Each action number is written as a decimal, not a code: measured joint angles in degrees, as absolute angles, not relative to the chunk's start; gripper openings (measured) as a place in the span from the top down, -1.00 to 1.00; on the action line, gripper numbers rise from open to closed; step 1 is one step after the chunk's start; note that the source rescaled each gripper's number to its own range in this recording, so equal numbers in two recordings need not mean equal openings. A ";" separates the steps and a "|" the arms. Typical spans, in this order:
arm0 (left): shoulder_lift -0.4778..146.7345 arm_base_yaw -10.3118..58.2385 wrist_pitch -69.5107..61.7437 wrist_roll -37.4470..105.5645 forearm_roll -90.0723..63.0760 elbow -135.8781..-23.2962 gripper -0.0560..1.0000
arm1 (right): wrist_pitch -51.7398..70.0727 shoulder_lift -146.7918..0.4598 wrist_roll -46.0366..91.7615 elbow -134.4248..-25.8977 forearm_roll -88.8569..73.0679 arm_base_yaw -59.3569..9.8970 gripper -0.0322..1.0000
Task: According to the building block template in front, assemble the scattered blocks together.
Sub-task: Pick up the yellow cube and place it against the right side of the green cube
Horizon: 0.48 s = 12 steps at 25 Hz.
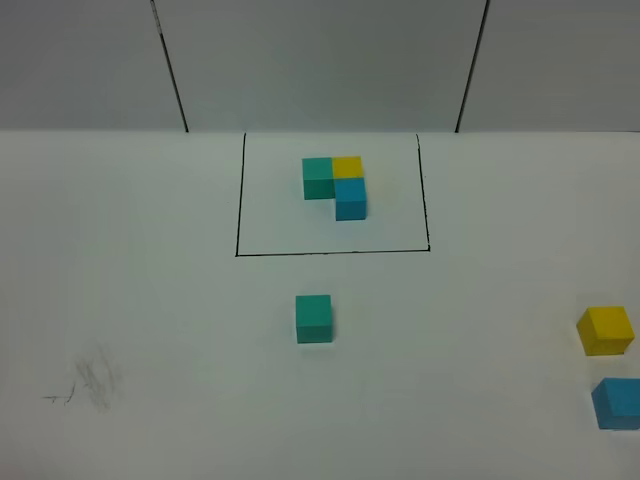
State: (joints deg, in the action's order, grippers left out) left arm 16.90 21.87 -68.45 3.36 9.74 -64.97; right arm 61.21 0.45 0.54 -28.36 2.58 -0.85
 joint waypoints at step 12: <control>1.59 -1.07 -61.48 6.19 -3.95 -43.62 -0.33 | 61.21 0.45 0.54 -28.36 2.58 -0.85 0.94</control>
